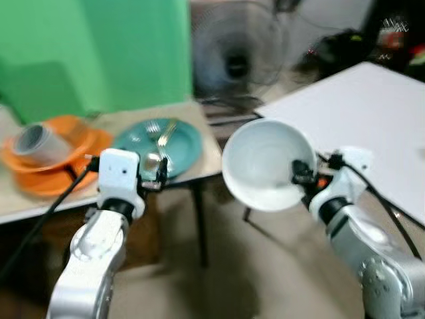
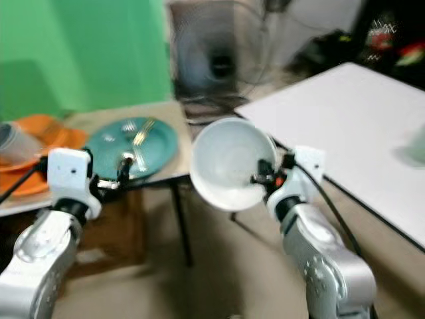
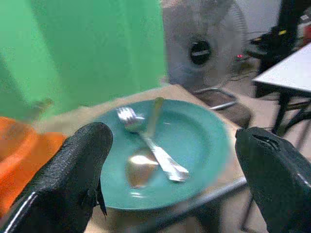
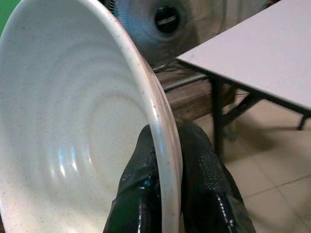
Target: Setting the table
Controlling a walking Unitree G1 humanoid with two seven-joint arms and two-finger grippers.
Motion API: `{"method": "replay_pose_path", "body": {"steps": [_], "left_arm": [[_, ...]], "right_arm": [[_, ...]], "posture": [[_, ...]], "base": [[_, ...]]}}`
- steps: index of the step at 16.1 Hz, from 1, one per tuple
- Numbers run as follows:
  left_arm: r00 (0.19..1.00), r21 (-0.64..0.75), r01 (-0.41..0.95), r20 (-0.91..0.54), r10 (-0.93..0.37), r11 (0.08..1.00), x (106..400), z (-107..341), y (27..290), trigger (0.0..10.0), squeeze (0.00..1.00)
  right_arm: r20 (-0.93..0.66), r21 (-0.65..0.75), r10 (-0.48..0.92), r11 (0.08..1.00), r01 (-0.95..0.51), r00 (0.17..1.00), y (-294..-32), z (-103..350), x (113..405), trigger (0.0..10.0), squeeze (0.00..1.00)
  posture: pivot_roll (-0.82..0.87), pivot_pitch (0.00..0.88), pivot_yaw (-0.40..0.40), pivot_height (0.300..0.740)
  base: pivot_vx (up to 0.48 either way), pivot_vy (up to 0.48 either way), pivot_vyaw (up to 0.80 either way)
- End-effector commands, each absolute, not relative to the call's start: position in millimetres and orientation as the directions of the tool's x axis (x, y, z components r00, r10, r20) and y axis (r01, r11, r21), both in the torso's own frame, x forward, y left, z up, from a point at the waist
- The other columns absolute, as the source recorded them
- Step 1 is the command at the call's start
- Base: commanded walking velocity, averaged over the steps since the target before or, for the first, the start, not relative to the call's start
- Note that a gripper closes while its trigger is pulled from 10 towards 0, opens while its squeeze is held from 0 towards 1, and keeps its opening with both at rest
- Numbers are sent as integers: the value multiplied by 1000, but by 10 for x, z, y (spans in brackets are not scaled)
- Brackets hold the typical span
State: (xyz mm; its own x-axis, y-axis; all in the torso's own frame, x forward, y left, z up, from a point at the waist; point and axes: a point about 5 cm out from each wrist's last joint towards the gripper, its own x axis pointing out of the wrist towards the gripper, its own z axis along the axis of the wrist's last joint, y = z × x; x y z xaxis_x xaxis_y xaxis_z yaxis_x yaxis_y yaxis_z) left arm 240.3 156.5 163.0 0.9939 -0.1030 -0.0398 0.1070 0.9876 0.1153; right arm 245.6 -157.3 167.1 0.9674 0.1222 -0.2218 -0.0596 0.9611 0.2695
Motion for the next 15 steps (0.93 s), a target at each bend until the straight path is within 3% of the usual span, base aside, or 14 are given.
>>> {"method": "replay_pose_path", "body": {"steps": [1,2,4,5,8,10,12,15], "left_arm": [[992,104,120,-52,-115,987,2406,1615,1536,10000,0],[992,111,117,-49,-113,987,2406,1618,1537,10000,0],[994,123,105,-53,-99,987,2410,1615,1542,10000,0],[993,71,113,-50,-110,991,2408,1611,1532,10000,0],[993,86,106,-53,-102,991,2414,1616,1557,10000,0],[994,135,99,-54,-92,986,2442,1622,1567,10000,0],[994,81,102,-50,-98,991,2452,1616,1562,10000,0],[992,84,111,-61,-106,990,2456,1615,1568,10000,0]], "right_arm": [[-184,248,91,968,-43,979,-1634,1754,2455,10000,0],[-184,245,90,969,-43,979,-1631,1752,2455,10000,0],[-183,240,90,970,-44,979,-1617,1749,2464,10000,0],[-183,239,91,970,-45,979,-1611,1748,2465,10000,0],[-186,238,90,970,-44,979,-1601,1741,2462,10000,0],[-190,242,78,970,-31,979,-1596,1727,2454,10000,0],[-195,241,72,970,-23,978,-1592,1716,2443,10000,0],[-199,243,63,970,-13,978,-1597,1708,2432,10000,0]], "posture": [[-111,0,10,740],[-111,0,7,740],[-113,0,6,740],[-112,0,6,740],[-113,0,10,740],[-116,0,20,740],[-121,0,28,740],[-122,0,33,740]], "base": [[0,480,-788],[0,480,-788],[0,-240,-788],[0,480,-788],[0,480,-788],[0,-240,-788],[0,-240,-788],[0,480,-788]]}}
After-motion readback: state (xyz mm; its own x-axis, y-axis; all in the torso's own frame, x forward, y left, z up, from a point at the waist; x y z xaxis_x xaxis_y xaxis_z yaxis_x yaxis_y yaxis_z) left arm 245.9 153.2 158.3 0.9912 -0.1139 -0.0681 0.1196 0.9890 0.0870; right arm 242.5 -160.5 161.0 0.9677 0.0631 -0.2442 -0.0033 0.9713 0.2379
